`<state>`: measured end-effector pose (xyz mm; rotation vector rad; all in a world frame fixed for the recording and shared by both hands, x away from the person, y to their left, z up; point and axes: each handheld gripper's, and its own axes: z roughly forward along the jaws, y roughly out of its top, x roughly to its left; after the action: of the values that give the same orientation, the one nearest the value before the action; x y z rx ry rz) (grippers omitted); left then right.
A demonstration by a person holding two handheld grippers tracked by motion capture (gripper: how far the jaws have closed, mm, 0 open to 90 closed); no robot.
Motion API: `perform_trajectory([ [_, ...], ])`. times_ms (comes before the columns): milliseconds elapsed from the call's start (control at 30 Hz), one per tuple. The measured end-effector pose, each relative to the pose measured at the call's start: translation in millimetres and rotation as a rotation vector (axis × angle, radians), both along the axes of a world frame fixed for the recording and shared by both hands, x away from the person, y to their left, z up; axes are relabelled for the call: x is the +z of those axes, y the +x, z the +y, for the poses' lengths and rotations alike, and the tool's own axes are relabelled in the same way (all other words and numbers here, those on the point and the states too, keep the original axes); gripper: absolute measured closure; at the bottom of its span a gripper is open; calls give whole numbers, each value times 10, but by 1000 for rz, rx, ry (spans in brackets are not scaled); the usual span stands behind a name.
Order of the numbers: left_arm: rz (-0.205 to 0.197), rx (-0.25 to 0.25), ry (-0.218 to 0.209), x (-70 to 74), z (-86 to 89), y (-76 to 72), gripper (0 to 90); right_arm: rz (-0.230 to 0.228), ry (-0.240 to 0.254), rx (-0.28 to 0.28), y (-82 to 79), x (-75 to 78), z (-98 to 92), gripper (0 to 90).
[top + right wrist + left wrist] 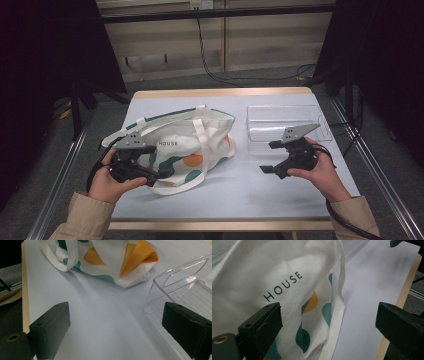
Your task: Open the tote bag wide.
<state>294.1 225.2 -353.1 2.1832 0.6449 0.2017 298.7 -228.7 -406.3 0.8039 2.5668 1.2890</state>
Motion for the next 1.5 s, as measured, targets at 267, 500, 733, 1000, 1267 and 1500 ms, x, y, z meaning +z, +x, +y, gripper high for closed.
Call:
perform_trajectory([
  [267,-10,-3,14,103,8,11,70,0,1,7,61,53,18,77],
  [500,-33,-3,16,215,-26,54,70,16,17,4,118,71,33,78],
  [733,-40,5,22,280,-63,139,71,12,15,20,179,118,106,82],
  [1000,-55,15,38,346,-103,275,72,3,27,44,279,183,222,83],
  [1267,-58,24,21,388,-104,399,96,6,33,60,372,220,327,86],
  [1500,-42,44,22,335,-92,544,177,-9,35,86,436,259,417,85],
])
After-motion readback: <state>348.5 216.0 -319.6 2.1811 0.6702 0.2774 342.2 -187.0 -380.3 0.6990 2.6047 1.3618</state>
